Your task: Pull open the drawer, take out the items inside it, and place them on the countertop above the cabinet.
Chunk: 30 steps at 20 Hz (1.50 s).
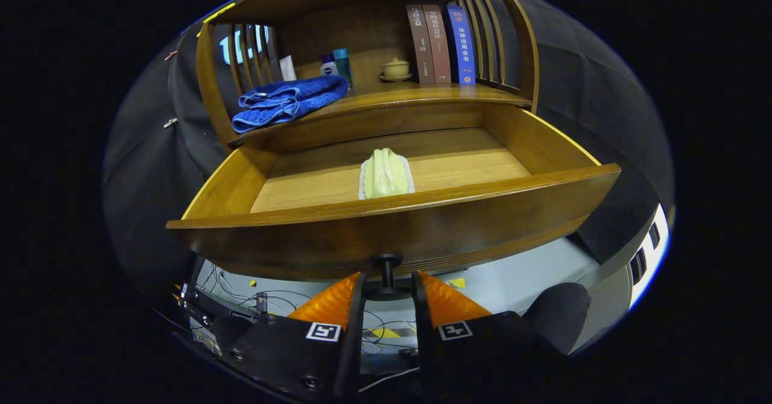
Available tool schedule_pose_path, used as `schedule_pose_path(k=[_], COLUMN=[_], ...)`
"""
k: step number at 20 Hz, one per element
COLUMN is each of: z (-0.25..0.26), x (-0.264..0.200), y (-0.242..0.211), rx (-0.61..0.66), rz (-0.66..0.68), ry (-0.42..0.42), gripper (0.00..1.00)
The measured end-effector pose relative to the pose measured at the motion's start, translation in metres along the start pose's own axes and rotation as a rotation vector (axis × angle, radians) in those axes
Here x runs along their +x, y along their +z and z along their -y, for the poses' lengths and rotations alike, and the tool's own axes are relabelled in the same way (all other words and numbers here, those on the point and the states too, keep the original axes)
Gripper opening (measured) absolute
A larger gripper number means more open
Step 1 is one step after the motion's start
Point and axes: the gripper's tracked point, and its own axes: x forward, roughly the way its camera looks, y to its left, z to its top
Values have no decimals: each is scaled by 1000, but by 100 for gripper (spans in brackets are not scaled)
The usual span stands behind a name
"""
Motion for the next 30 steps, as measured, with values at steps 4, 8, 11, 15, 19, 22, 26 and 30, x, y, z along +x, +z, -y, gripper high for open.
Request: schedule_pose_path(k=[4, 8, 11, 15, 19, 22, 26, 30], z=[-3, -10, -19, -19, -17, -19, -17, -12], x=[-8, -31, -48, -39, 5, 46, 91, 120], y=[0, 20, 57, 104, 138, 142, 139, 129], rx=[-6, -4, 6, -29, -17, -34, -39, -14], rz=[-8, 24, 93, 121, 56, -41, -176, -316], ry=[5, 22, 47, 40, 32, 29, 1, -34], gripper=[51, 88, 98, 99, 99, 100, 99, 89])
